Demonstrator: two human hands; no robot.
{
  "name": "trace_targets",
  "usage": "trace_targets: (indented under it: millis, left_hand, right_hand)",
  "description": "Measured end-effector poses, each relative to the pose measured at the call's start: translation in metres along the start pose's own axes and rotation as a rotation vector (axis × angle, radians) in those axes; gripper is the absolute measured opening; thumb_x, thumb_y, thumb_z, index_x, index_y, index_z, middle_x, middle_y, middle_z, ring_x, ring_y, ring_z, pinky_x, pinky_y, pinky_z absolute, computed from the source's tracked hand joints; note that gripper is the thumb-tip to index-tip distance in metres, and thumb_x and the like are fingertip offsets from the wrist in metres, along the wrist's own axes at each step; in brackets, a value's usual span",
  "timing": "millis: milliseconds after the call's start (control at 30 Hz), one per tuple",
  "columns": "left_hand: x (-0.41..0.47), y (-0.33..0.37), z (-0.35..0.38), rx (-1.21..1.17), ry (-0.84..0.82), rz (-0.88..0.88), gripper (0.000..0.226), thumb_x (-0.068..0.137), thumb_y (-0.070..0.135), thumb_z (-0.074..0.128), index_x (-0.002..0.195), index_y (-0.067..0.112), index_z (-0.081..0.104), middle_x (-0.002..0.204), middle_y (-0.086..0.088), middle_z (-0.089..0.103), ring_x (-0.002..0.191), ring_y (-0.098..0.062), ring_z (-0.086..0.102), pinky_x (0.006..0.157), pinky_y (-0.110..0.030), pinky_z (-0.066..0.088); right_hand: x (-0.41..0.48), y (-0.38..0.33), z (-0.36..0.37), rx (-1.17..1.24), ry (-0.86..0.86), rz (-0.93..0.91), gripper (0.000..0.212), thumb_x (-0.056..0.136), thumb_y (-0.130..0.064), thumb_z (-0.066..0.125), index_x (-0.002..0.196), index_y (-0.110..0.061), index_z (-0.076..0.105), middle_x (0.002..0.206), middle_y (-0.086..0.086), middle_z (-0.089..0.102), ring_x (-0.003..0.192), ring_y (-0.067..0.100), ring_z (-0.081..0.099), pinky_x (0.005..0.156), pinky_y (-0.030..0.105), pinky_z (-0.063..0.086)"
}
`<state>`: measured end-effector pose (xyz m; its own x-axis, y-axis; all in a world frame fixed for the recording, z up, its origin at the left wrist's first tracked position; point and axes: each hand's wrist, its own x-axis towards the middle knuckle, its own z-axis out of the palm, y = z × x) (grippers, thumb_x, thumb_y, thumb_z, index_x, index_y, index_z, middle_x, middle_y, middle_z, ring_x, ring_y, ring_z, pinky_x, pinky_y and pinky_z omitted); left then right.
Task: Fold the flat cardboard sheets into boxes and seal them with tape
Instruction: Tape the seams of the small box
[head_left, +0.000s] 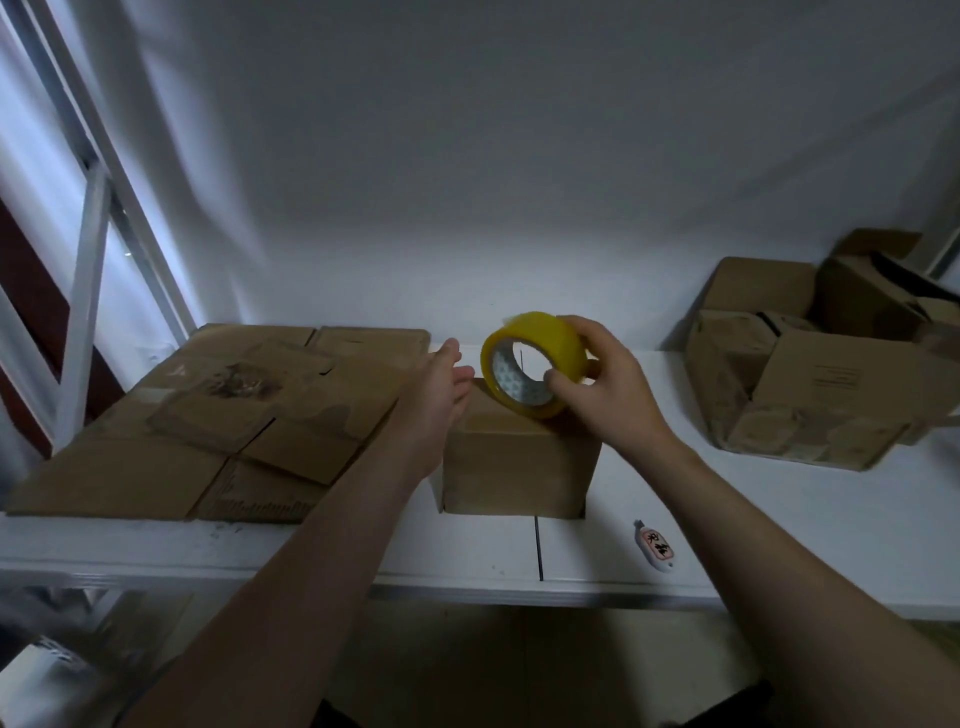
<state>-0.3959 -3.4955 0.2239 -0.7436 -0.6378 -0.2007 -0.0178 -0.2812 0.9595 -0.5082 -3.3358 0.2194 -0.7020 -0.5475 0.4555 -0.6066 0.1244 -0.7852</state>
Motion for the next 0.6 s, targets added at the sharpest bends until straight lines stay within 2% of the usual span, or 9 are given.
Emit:
trace_targets:
  millis: [67,167,300,333,467,533,600]
  left_hand:
    - [0.003,0.0,-0.002,0.017,-0.008,-0.005,0.047,0.108,0.037,0.042,0.142,0.006,0.048,0.144,-0.017,0.053,0.133,-0.028,0.052,0.115,-0.041,0.041]
    - [0.005,-0.001,-0.005,0.096,-0.029,0.031,0.041,0.105,0.038,0.047,0.134,0.011,0.059,0.138,-0.01,0.059,0.126,-0.026,0.057,0.11,-0.041,0.046]
    - [0.006,0.003,-0.003,0.247,0.029,0.11,0.023,0.102,0.041,0.054,0.098,0.024,0.07,0.117,-0.001,0.071,0.111,-0.022,0.067,0.098,-0.039,0.055]
    - [0.006,0.003,-0.003,0.273,0.036,0.136,0.023,0.101,0.042,0.055,0.095,0.025,0.069,0.114,-0.001,0.072,0.108,-0.022,0.068,0.097,-0.04,0.055]
    - [0.002,0.007,-0.002,0.36,0.069,0.233,0.032,0.1,0.039,0.06,0.116,0.014,0.07,0.112,-0.004,0.072,0.1,-0.02,0.07,0.088,-0.041,0.06]
    - [0.003,0.014,-0.001,0.353,0.091,0.214,0.034,0.098,0.037,0.063,0.12,0.012,0.069,0.11,-0.005,0.072,0.095,-0.02,0.072,0.083,-0.041,0.062]
    - [0.006,0.02,-0.001,0.355,0.08,0.146,0.038,0.095,0.041,0.066,0.121,0.014,0.067,0.111,-0.003,0.072,0.094,-0.021,0.072,0.084,-0.041,0.062]
  right_hand:
    - [0.009,-0.001,-0.007,-0.084,-0.03,-0.03,0.061,0.084,-0.018,0.073,0.14,-0.029,0.054,0.125,-0.012,0.057,0.109,0.005,0.055,0.088,0.021,0.05]
    - [0.019,-0.001,-0.011,-0.192,-0.091,-0.065,0.063,0.089,-0.018,0.069,0.147,-0.031,0.05,0.121,-0.01,0.052,0.108,0.01,0.052,0.09,0.026,0.05]
    - [0.027,-0.005,-0.008,-0.303,-0.15,-0.106,0.062,0.094,-0.02,0.063,0.152,-0.031,0.044,0.125,-0.011,0.047,0.113,0.011,0.047,0.093,0.027,0.051]
    - [0.027,-0.006,-0.008,-0.319,-0.158,-0.12,0.062,0.094,-0.021,0.062,0.153,-0.031,0.042,0.125,-0.011,0.047,0.113,0.011,0.047,0.093,0.028,0.05]
    - [0.026,-0.008,-0.008,-0.403,-0.199,-0.174,0.063,0.097,-0.022,0.057,0.156,-0.031,0.036,0.13,-0.007,0.047,0.112,0.009,0.045,0.094,0.024,0.047]
    - [0.026,-0.011,-0.009,-0.441,-0.223,-0.191,0.064,0.098,-0.022,0.056,0.157,-0.032,0.033,0.133,-0.005,0.046,0.112,0.009,0.044,0.093,0.022,0.045]
    - [0.027,-0.013,-0.009,-0.457,-0.245,-0.204,0.065,0.099,-0.021,0.054,0.158,-0.031,0.03,0.135,-0.005,0.045,0.111,0.008,0.042,0.092,0.019,0.043]
